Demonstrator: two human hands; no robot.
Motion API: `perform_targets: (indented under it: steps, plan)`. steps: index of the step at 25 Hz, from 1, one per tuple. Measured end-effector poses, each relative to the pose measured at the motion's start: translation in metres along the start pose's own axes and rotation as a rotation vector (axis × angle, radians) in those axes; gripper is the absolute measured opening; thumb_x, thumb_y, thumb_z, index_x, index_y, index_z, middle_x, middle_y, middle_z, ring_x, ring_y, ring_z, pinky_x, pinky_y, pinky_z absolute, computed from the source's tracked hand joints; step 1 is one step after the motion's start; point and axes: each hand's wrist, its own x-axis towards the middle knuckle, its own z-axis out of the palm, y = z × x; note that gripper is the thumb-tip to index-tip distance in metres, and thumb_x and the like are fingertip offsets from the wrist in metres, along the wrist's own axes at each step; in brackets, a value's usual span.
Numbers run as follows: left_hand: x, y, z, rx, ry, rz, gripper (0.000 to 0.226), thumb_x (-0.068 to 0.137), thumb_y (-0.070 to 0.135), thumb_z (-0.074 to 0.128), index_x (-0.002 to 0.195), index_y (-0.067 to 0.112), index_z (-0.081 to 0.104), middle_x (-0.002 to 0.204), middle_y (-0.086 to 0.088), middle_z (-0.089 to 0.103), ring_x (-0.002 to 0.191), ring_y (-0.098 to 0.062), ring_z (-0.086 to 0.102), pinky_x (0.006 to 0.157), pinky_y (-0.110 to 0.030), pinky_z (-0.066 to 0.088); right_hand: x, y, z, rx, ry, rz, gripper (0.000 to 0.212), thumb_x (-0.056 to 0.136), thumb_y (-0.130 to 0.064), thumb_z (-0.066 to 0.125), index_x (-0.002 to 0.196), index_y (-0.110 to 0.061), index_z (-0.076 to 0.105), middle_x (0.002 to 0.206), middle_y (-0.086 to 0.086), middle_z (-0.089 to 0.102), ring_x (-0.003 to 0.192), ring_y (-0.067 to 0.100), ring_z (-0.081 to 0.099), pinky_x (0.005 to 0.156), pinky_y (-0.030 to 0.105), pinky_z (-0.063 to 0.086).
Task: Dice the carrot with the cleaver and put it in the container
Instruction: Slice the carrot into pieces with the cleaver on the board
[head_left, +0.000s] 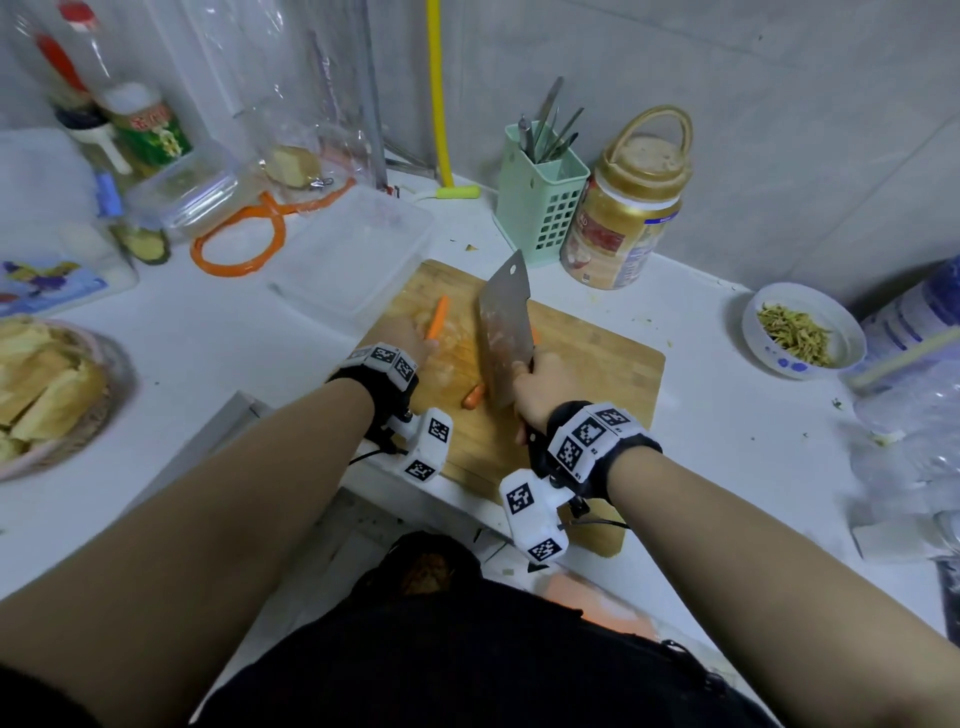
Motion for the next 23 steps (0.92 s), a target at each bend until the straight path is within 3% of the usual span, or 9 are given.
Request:
perform_targets:
  steps: [2,3,6,10,13,15,17,20,23]
  plan:
    - [0.005,-0.004,-0.007,-0.009,0.018,0.015,0.029,0.091,0.033,0.063,0.073,0.013,0.05,0.089,-0.012,0.072,0.082,-0.031,0.07,0.079,-0.044,0.058,0.004,-0.005,0.016,-0.004,0.003,-0.004,0.032,0.097,-0.025,0.039,0.12,-0.006,0.049,0.125,0.027,0.057,0.09,0.042,0.067,0.057,0.027,0.044]
    - [0.006,-0.004,-0.012,-0.034,0.016,0.024,0.028,0.091,0.032,0.063,0.073,0.015,0.049,0.089,-0.013,0.072,0.083,-0.031,0.07,0.078,-0.044,0.059,0.004,-0.01,0.024,-0.01,0.004,0.007,0.027,0.097,-0.025,0.039,0.114,-0.006,0.05,0.122,0.028,0.059,0.091,0.043,0.066,0.063,0.032,0.047]
    - [0.013,-0.005,-0.026,0.019,-0.007,0.073,0.022,0.092,0.028,0.06,0.08,0.012,0.053,0.091,-0.013,0.072,0.084,-0.028,0.07,0.077,-0.04,0.058,0.006,-0.02,0.041,0.018,0.02,0.05,0.023,0.098,-0.023,0.04,0.11,-0.007,0.049,0.098,0.023,0.066,0.075,0.037,0.065,0.068,0.044,0.057]
    - [0.022,-0.002,-0.033,0.035,-0.099,0.154,0.026,0.094,0.025,0.057,0.071,0.02,0.045,0.082,-0.003,0.072,0.068,-0.016,0.062,0.053,-0.023,0.04,0.009,-0.026,0.052,0.015,0.062,0.108,0.025,0.1,-0.024,0.041,0.112,-0.008,0.055,0.103,0.016,0.063,0.087,0.031,0.063,0.075,0.038,0.053]
    - [0.034,-0.003,-0.031,0.074,-0.184,0.196,0.022,0.094,0.027,0.059,0.075,0.02,0.051,0.076,0.005,0.067,0.069,-0.013,0.059,0.056,-0.022,0.038,0.011,-0.024,0.051,-0.007,0.081,0.115,0.026,0.101,-0.024,0.041,0.115,-0.006,0.055,0.104,0.015,0.063,0.086,0.029,0.061,0.07,0.033,0.047]
    - [0.039,-0.002,-0.028,0.131,-0.187,0.245,0.015,0.092,0.028,0.064,0.083,0.018,0.058,0.08,0.002,0.063,0.073,-0.016,0.056,0.063,-0.024,0.039,0.009,-0.02,0.048,-0.021,0.102,0.124,0.027,0.102,-0.023,0.041,0.117,-0.005,0.054,0.103,0.017,0.063,0.085,0.031,0.06,0.068,0.032,0.044]
    - [0.042,0.003,-0.025,0.201,-0.209,0.276,0.014,0.089,0.029,0.067,0.086,0.017,0.06,0.085,0.0,0.062,0.075,-0.018,0.055,0.059,-0.025,0.037,0.009,-0.013,0.043,-0.026,0.145,0.155,0.027,0.102,-0.021,0.04,0.118,-0.003,0.053,0.104,0.019,0.064,0.089,0.034,0.061,0.068,0.032,0.042]
    - [0.04,0.012,-0.024,0.294,-0.256,0.3,0.014,0.088,0.026,0.07,0.085,0.017,0.06,0.077,0.001,0.059,0.067,-0.014,0.052,0.051,-0.022,0.032,0.013,-0.003,0.032,-0.028,0.178,0.212,0.029,0.101,-0.02,0.04,0.12,-0.003,0.052,0.108,0.021,0.063,0.096,0.037,0.06,0.073,0.035,0.045]
    - [0.042,0.015,-0.022,0.399,-0.3,0.346,0.014,0.086,0.027,0.072,0.088,0.014,0.066,0.083,-0.002,0.067,0.075,-0.017,0.057,0.062,-0.024,0.041,0.017,0.005,0.019,-0.021,0.227,0.235,0.03,0.101,-0.018,0.038,0.123,-0.003,0.051,0.109,0.022,0.064,0.094,0.039,0.063,0.076,0.039,0.051]
